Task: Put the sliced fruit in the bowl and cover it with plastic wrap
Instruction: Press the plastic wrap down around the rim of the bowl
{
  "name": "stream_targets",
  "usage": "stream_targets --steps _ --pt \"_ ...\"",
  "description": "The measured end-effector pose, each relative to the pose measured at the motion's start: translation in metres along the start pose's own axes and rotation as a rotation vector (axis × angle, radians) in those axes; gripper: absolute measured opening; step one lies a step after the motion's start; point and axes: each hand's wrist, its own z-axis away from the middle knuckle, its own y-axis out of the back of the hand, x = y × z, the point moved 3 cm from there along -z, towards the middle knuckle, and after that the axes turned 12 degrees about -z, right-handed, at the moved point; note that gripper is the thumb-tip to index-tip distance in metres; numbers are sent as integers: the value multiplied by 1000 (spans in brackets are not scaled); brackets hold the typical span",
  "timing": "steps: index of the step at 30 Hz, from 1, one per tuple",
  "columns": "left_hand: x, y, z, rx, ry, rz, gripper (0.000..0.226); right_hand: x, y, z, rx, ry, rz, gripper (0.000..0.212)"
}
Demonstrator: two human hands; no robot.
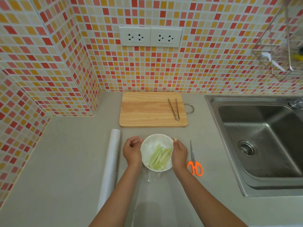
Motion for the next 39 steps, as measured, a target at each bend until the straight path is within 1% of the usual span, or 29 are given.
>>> stream_targets --steps 3,7,9,12,14,18,23,28,32,35,39 --pt "1 0 1 -1 -63 4 23 0 0 -1 3 -2 4 36" --pt "1 1 3 7 -149 -38 17 2 -1 -1 10 -2 14 33" --pt "-2 0 3 -11 -153 -51 11 3 0 -2 19 1 17 35" --pt "-6 0 2 -49 -135 -36 9 3 0 -2 14 12 40 33" --pt "-5 1 1 -69 -160 -42 12 4 1 -3 11 16 41 32" --pt "2 1 -1 -171 -244 -29 31 3 1 -3 11 28 35 33" --pt "5 0 0 -243 -309 -88 28 2 1 -3 28 36 44 43" --pt "9 3 0 -249 -390 -173 27 3 -1 -4 39 54 46 44" --pt "5 5 2 -230 -417 -212 26 4 -1 -3 45 52 41 47" --pt "3 6 4 -220 -439 -237 26 4 -1 -2 43 47 41 42" --pt "11 1 -2 -276 -364 -271 24 5 0 -2 19 46 42 35"
